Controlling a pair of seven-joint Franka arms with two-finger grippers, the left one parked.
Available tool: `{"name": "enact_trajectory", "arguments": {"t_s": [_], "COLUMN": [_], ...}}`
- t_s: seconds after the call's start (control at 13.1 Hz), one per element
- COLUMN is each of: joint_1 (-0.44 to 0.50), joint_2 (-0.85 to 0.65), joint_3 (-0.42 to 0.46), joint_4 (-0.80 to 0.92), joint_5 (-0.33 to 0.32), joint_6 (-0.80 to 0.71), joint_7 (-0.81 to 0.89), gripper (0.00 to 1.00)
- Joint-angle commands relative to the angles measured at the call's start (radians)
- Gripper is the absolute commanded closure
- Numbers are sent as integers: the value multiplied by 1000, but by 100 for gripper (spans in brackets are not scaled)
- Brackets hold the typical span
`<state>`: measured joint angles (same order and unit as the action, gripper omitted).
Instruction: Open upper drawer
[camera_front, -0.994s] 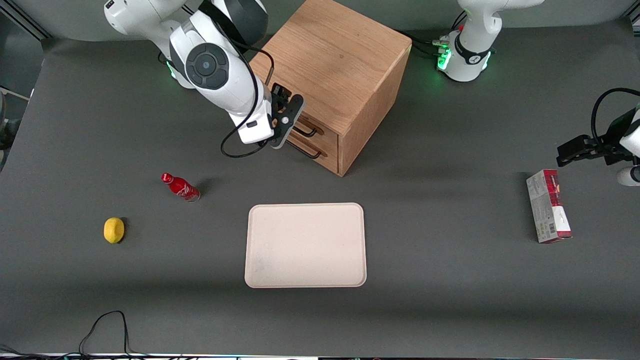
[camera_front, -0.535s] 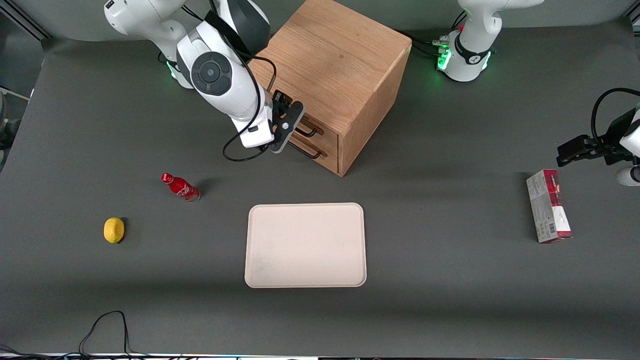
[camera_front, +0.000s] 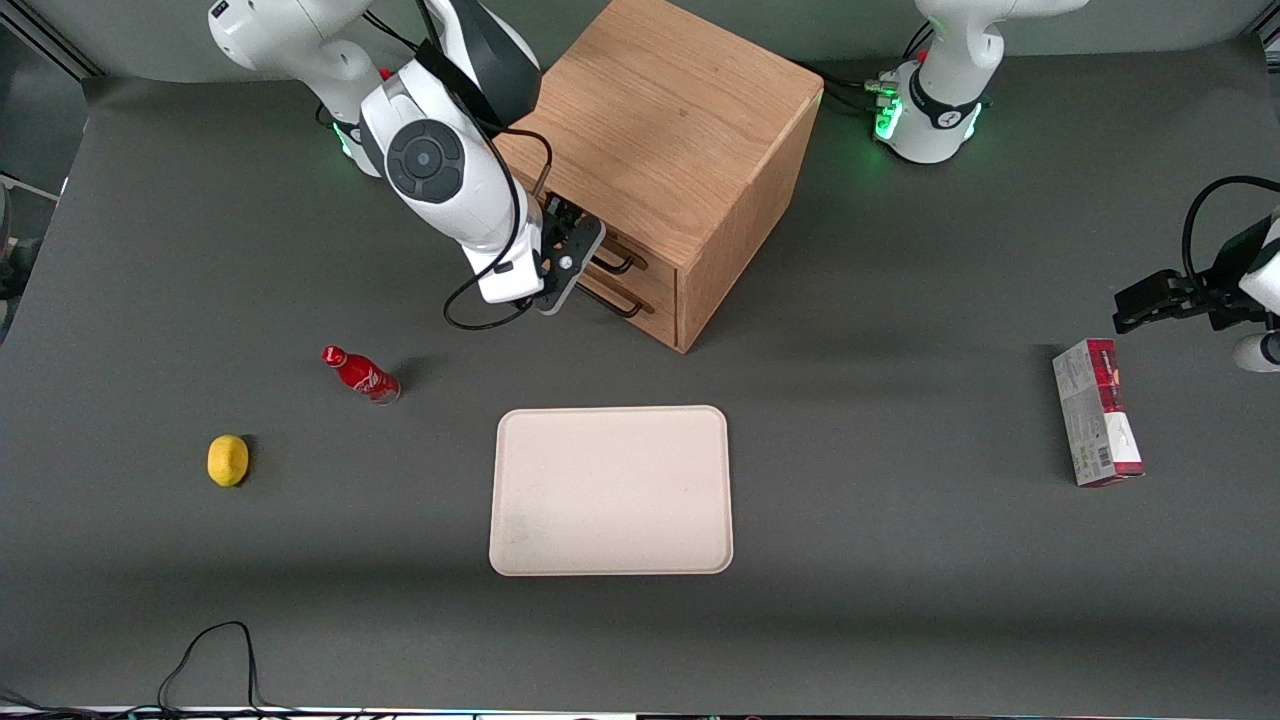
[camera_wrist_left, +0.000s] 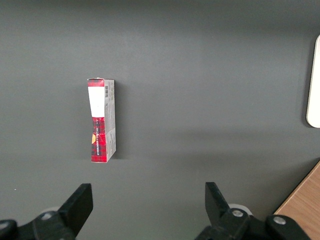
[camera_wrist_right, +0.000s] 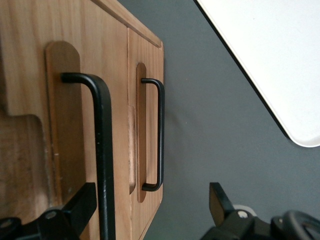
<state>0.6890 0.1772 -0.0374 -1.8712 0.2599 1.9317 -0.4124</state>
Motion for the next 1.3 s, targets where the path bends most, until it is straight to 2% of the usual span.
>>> {"name": "enact_trajectory", "arguments": {"t_s": [0.0, 0.46, 0.61, 0.76, 1.22], "joint_1": [46, 46, 43, 43, 40], "joint_2": [-18, 22, 18, 7, -2], "joint_3": [-7, -12, -13, -13, -82], "joint_4": [-22, -51, -49, -48, -29], "joint_5": [-10, -13, -47, -48, -59], "joint_6": [15, 115, 113, 113, 112], "joint_7": [14, 7, 7, 7, -49], "gripper": [0, 0, 0, 0, 0]}}
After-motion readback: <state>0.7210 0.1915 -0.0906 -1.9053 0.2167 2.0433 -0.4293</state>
